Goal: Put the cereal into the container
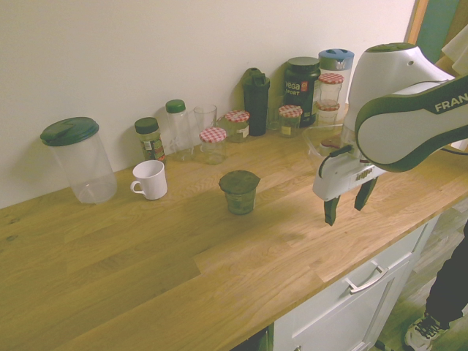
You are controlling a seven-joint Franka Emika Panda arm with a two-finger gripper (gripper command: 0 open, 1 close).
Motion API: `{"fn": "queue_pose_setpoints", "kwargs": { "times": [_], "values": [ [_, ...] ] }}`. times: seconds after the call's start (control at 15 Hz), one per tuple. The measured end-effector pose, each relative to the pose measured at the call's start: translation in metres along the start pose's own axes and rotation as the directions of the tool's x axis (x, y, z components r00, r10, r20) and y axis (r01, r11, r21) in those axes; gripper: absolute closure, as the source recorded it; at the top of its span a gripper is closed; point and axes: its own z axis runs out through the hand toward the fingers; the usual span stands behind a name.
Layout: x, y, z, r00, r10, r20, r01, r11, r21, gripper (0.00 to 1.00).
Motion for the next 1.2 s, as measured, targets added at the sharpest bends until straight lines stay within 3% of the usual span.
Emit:
{"fn": "queue_pose_setpoints", "kwargs": {
  "times": [0.27,0.53,0.87,1.2],
  "values": [
    [-0.01,-0.021,-0.011,1.0,-0.024,-0.021,0.025,0.998,0.054,0.0],
    [-0.037,-0.083,-0.015,0.996,-0.065,-0.065,0.075,0.983,0.17,0.0],
    [-0.022,-0.154,0.015,0.986,-0.055,-0.157,0.096,0.958,0.27,0.0],
    [-0.013,-0.203,0.037,0.967,-0.053,-0.248,0.123,0.953,0.277,0.0]
  ]
}}
